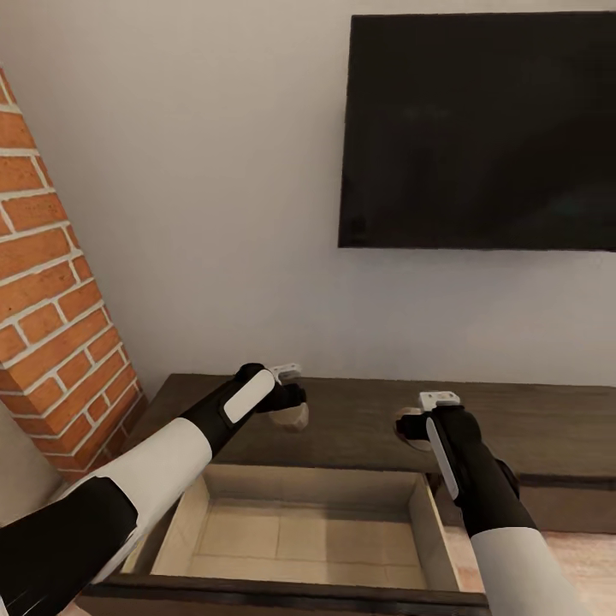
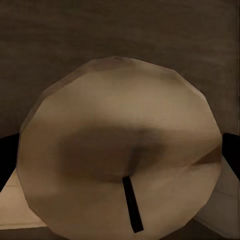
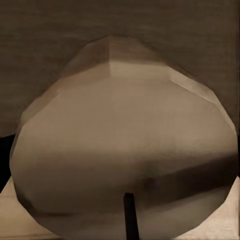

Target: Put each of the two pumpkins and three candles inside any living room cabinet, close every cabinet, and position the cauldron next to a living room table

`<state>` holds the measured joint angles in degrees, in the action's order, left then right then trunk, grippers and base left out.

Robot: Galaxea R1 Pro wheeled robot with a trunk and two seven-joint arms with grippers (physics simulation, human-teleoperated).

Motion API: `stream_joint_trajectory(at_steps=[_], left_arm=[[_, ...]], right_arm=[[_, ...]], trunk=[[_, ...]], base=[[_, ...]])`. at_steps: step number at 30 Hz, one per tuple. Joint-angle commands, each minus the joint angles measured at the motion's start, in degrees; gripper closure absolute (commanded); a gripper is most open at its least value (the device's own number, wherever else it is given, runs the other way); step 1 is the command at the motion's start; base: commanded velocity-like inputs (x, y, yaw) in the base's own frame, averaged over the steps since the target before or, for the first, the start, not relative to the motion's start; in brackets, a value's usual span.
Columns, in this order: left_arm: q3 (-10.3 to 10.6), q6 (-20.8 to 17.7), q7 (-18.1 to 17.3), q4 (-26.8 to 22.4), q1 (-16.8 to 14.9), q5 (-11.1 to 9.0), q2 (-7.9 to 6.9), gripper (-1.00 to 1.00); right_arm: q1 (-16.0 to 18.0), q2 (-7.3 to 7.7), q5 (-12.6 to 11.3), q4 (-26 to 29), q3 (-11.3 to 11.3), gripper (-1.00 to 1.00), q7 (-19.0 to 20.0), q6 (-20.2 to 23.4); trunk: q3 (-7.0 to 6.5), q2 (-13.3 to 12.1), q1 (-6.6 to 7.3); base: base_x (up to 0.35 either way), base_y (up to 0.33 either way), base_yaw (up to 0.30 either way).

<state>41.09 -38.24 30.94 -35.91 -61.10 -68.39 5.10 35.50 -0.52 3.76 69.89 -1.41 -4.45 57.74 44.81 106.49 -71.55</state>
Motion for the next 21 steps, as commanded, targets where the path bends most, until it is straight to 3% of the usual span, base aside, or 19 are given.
stream_joint_trajectory(at_steps=[1, 6, 11, 21], left_arm=[[0.01, 0.03, 0.00, -0.02, -0.01, 0.01, 0.00, 1.00], [-0.01, 0.15, 0.00, 0.00, 0.00, 0.01, 0.00, 1.00], [-0.05, 0.18, 0.00, 0.07, -0.04, 0.01, -0.10, 1.00], [-0.05, 0.43, -0.08, 0.05, -0.04, 0.01, -0.17, 1.00]], right_arm=[[0.00, 0.00, 0.01, 0.00, 0.00, 1.00, 0.02, 0.00], [0.00, 0.00, 0.01, -0.03, 0.00, 1.00, 0.04, 0.00], [0.00, 0.00, 0.08, -0.19, 0.06, 1.00, 0.04, 0.00], [0.00, 0.00, 0.19, -0.28, 0.09, 1.00, -0.03, 0.00]], trunk=[[0.00, 0.00, 0.00], [0.00, 0.00, 0.00], [0.15, 0.00, 0.00], [1.02, 0.00, 0.00]], base=[[0.000, 0.000, -0.282], [-0.024, 0.000, -0.194], [-0.181, 0.000, -0.018], [-0.016, 0.000, -0.001]])
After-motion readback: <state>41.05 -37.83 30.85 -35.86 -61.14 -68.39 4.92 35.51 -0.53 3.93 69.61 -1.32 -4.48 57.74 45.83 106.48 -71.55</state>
